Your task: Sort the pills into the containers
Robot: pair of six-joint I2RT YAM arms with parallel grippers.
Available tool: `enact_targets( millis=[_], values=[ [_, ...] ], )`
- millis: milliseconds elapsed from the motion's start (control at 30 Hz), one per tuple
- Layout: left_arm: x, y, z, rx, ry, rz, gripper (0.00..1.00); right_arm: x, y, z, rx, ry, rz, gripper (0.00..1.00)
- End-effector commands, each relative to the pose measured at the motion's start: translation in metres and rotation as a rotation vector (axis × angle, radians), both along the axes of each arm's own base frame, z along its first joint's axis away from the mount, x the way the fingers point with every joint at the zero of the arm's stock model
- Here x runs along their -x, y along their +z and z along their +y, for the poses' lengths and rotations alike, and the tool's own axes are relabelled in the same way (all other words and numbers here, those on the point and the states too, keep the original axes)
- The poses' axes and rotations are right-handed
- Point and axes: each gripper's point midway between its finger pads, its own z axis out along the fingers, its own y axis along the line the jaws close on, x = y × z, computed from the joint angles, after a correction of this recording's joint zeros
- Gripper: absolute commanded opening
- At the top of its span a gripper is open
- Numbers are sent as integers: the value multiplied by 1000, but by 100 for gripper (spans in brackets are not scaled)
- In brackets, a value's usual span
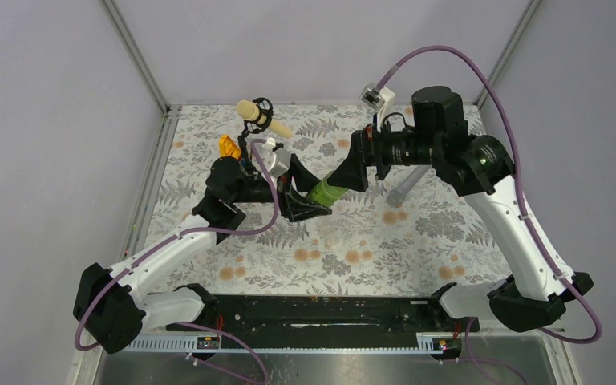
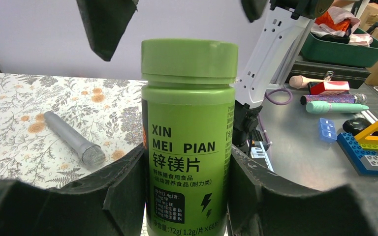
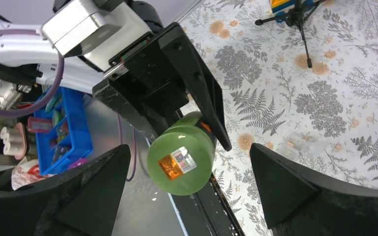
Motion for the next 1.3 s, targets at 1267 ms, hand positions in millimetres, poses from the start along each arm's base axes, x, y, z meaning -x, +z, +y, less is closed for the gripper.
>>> enact_targets(
  millis=[1267],
  values=[
    [1, 31, 6, 28, 24, -166, 0, 27, 16, -3, -59, 202, -22, 98]
  ],
)
